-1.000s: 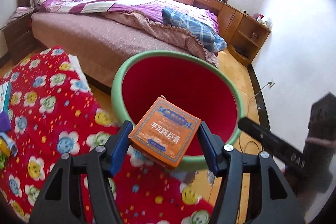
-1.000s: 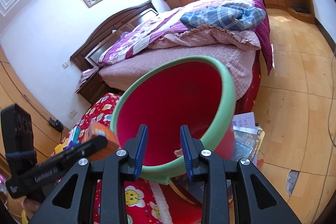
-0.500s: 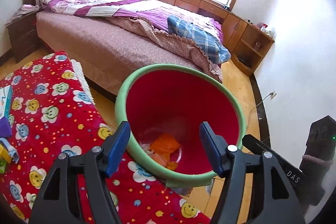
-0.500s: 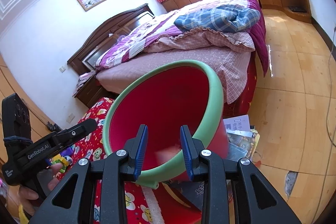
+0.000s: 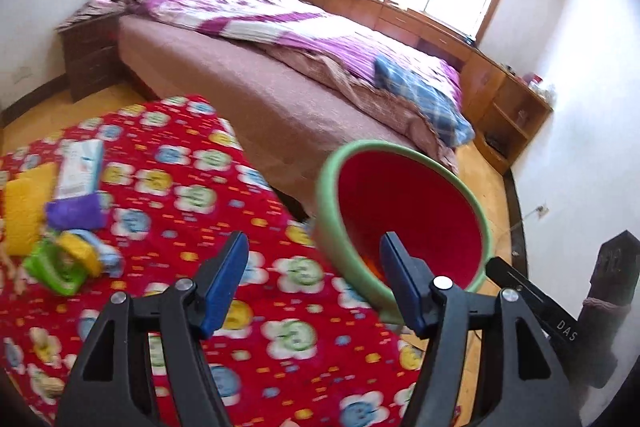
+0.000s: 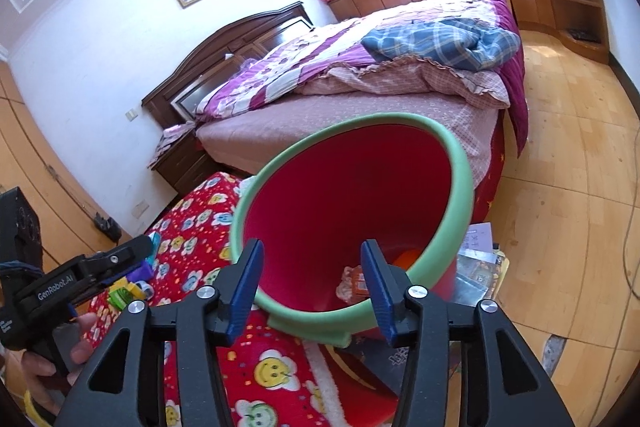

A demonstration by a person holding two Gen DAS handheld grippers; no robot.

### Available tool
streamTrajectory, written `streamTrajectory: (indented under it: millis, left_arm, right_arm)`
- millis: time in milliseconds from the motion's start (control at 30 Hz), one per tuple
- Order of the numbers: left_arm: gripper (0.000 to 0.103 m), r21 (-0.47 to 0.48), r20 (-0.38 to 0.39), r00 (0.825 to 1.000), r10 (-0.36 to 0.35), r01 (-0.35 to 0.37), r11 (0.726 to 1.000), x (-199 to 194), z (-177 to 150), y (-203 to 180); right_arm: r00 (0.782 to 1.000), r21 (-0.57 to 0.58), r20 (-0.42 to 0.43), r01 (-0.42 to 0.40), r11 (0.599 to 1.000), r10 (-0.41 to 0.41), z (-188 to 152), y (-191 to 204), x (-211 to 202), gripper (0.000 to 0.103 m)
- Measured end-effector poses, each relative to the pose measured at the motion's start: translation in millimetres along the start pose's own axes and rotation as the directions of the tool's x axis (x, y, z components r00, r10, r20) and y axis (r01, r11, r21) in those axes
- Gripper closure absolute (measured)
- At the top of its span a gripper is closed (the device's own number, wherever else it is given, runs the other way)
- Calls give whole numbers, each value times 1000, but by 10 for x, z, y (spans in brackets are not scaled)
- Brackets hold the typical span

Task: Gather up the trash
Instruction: 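Move the left tool back to the yellow foam net on the bedspread, then grasp the yellow foam net with the left tool and lift it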

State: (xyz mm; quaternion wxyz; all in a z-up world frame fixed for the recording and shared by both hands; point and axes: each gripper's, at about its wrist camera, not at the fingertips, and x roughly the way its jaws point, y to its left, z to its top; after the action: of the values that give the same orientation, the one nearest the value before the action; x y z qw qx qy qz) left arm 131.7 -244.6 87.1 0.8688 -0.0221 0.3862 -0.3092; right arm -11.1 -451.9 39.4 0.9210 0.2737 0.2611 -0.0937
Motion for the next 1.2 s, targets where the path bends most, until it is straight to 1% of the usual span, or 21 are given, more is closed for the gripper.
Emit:
streamTrajectory:
  millis: [133,267,433,567,667,833,900,1000,1100,1200]
  left_arm:
    - [35,-32,27,998,57,-56,998,-180,23,302]
    - [35,-64,47,992,117,-114,991,-344,39,634]
    - [35,-114,48,983,179,-173,978,-495,72,1043]
    - [35,-148,53,967,249,-239,960,-601,79,1386]
    - [35,-189,42,954,295,-283,940,-629,75,1672]
    - [35,-251,10,942,335,-322,913,-554,67,2090]
    - [35,-262,-11,937,350,-340,903,-478,79,2227]
    - [35,-266,-34,935,354,-350,898,-378,86,2381]
    - [35,-272,-64,934,350,-354,895,-232,91,2507]
    - [35,-275,-83,929,361,-369,888,-105,73,2596]
  right_arm:
    - [1000,-11,-8,-8,1000,7,-28,110,0,50]
    - [1000,-25,-15,-14,1000,13,-53,218,-2,46]
    - [1000,-38,-16,-19,999,18,-64,346,12,46]
    - [999,-55,-27,-25,998,24,-79,452,66,45]
    - [999,-69,-44,-29,997,26,-90,535,136,45]
    - [997,-93,-66,-36,995,30,-112,665,244,44]
    - [997,-101,-72,-40,994,33,-127,698,274,37]
    - [997,-109,-77,-36,993,28,-149,727,319,34]
    - [996,-105,-87,-28,994,19,-156,731,383,34]
    - [995,-103,-98,-27,994,16,-154,739,439,33]
